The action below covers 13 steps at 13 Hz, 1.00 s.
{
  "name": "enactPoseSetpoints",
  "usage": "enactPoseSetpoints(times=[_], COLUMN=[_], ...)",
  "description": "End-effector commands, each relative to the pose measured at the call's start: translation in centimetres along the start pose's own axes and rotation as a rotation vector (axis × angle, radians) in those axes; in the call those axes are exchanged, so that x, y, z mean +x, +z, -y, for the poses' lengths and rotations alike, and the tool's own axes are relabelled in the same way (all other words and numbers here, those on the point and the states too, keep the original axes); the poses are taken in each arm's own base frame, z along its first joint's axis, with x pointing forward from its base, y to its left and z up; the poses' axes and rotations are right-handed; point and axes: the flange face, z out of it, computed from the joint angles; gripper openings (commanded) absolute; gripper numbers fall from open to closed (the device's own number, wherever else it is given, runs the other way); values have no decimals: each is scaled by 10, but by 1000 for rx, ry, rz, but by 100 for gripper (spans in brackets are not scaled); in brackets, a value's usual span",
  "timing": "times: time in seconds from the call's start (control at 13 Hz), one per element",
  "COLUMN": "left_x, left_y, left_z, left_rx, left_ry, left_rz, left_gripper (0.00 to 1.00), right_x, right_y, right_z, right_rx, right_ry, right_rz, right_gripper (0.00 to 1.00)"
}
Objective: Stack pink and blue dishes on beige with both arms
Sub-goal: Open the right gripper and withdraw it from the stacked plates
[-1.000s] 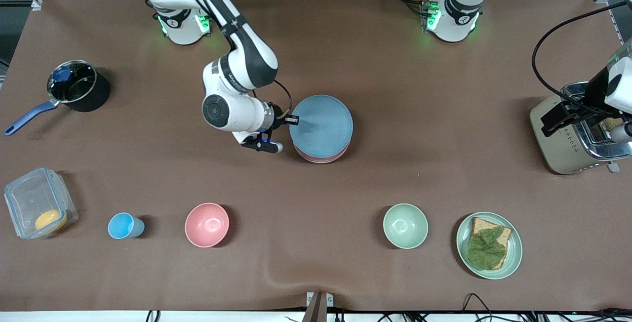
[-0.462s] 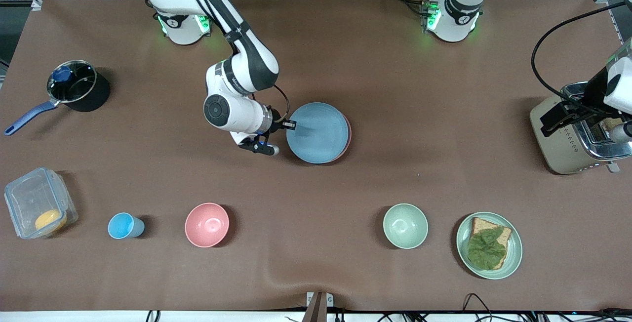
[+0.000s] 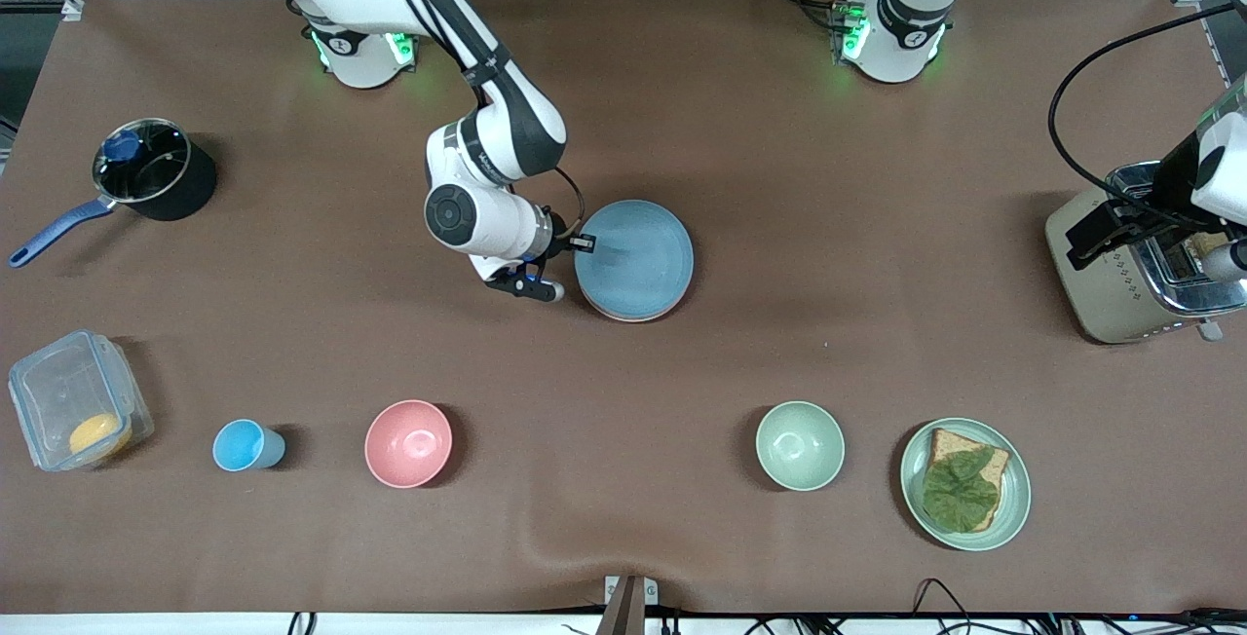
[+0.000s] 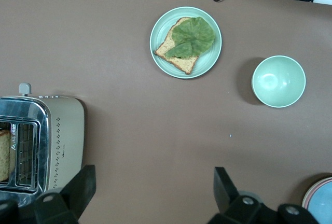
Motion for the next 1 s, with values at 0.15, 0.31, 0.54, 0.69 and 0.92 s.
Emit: enactPoseSetpoints(times=[0.15,0.31,0.54,0.69,0.92], left_x=[0,0,1,0,-12], left_y=[-5,-4,-2,-3,-1], left_z=[5,6,6,0,-15], left_rx=[-7,-7,-2,-13,-66], left_ry=[15,14,16,27,41], left_rz=[-1,1,2,3,74], left_gripper=[100,100,100,100,100], right_x=[4,31,66,78,84], right_y=[-34,-76,-151,-191,-239], right_z=[-3,-37,-118,-165,-207], right_rx=[29,-8,-52,-130,-191], right_ry=[19,16,-101,-133,-170], right_rz=[-11,-19,48,27,-28], right_gripper=[100,100,100,100,100])
